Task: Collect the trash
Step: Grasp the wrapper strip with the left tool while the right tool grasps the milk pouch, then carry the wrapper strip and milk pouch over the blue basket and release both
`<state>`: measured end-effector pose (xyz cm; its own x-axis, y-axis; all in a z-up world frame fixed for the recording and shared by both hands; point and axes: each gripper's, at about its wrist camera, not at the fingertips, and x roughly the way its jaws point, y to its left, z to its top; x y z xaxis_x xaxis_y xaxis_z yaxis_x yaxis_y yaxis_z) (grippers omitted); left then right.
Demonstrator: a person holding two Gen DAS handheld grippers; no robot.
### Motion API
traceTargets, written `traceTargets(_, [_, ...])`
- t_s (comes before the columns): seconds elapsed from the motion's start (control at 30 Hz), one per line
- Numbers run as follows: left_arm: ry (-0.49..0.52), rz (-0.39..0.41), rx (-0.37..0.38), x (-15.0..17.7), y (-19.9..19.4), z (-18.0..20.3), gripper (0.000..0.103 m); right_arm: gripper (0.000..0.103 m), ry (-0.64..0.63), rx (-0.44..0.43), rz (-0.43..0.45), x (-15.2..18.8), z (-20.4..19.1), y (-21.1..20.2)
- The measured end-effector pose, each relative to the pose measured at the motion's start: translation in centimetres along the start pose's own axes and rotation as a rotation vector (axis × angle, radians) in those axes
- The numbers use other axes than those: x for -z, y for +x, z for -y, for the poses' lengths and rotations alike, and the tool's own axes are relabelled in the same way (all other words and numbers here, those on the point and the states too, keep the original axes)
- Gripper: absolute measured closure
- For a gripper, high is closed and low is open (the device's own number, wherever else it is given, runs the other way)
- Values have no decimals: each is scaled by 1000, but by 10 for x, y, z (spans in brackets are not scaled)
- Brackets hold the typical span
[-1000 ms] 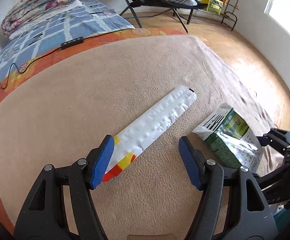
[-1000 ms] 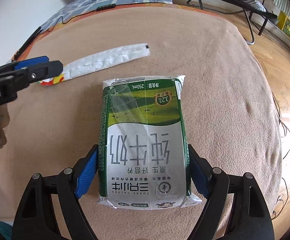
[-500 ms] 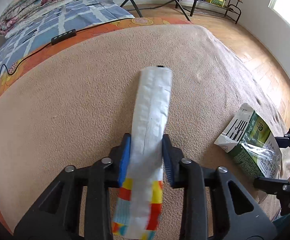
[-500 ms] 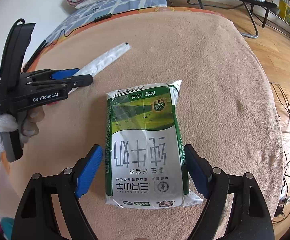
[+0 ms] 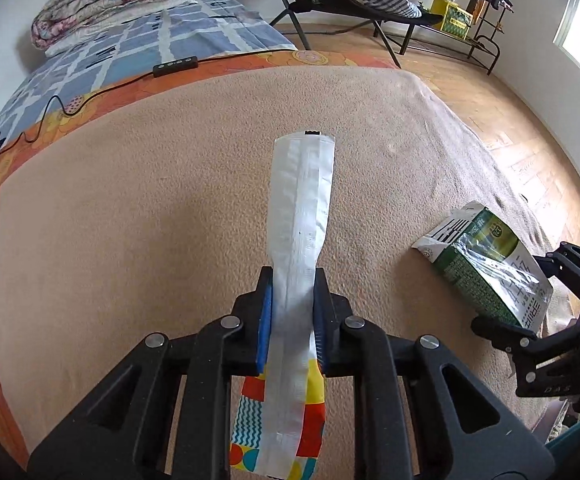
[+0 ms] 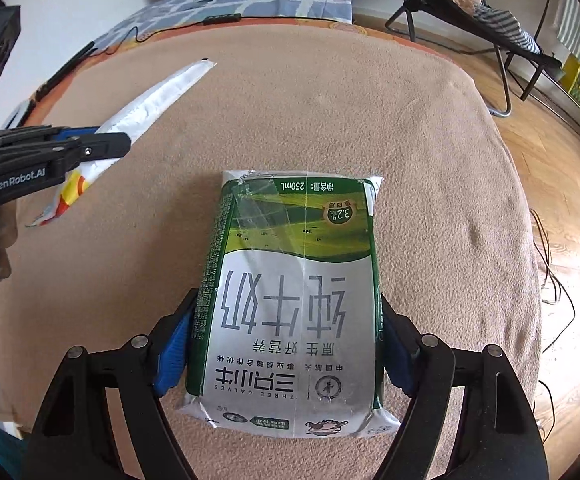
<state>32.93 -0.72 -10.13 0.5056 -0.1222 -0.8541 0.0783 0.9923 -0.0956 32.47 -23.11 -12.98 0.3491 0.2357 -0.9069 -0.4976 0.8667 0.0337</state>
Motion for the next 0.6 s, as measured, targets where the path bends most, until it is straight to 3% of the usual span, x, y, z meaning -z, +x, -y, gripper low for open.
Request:
traceTargets(0.27, [-23,50,-18,30,-61,-4,87,24,-46,22,76,13,-9,-34])
traceTargets(0.6, [8,92,-23,89,-130,16,87,24,-48,-59,115,43,-29,-72])
